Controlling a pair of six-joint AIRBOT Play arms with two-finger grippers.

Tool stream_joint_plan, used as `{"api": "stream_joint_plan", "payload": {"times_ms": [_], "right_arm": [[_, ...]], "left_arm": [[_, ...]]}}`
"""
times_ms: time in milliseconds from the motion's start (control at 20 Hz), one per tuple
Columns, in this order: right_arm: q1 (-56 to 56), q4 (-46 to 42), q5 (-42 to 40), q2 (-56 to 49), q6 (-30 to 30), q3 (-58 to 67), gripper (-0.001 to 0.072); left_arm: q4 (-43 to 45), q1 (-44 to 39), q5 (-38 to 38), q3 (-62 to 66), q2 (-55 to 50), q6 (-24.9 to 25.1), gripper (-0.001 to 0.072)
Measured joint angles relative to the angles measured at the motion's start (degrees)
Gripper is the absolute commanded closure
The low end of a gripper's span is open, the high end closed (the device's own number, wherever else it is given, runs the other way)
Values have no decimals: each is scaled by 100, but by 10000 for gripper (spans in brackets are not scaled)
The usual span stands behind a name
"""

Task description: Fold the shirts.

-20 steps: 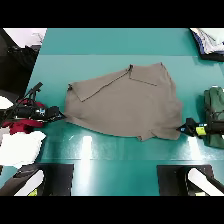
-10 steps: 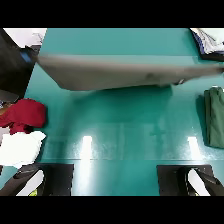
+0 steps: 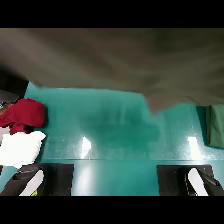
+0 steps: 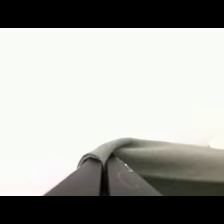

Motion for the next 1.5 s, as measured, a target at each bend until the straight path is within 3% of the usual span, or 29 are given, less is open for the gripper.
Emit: {"api": "stream_joint_plan", "payload": {"times_ms": [200, 400, 600, 850, 950, 1150, 1350, 1500], "right_arm": [[-348, 9, 501, 0, 17, 505, 697], [-444, 9, 1045, -245, 188, 149, 698], [-15, -15, 1993, -1158, 455, -452, 697], [1211, -841, 2660, -2813, 717, -1423, 697], [1591, -1073, 2605, -3499, 774, -1646, 697], [1954, -1349, 1869, -4642, 813, -1541, 697], [2057, -1449, 1014, -5226, 817, -1049, 697], [2083, -1574, 695, -5370, 820, -848, 697]], "left_arm": [[-328, 0, 22, 33, 142, -105, 687], [-208, 0, -195, -911, 31, -396, 687], [157, -44, -793, -2461, -592, -632, 687], [542, -452, -1038, -4065, -1893, -551, 686], [684, -605, -859, -4332, -2544, -433, 686], [726, -713, 245, -4511, -3397, -210, 686], [391, -741, 1353, -4518, -3696, 317, 686], [273, -750, 1740, -4518, -3766, 623, 686]]}}
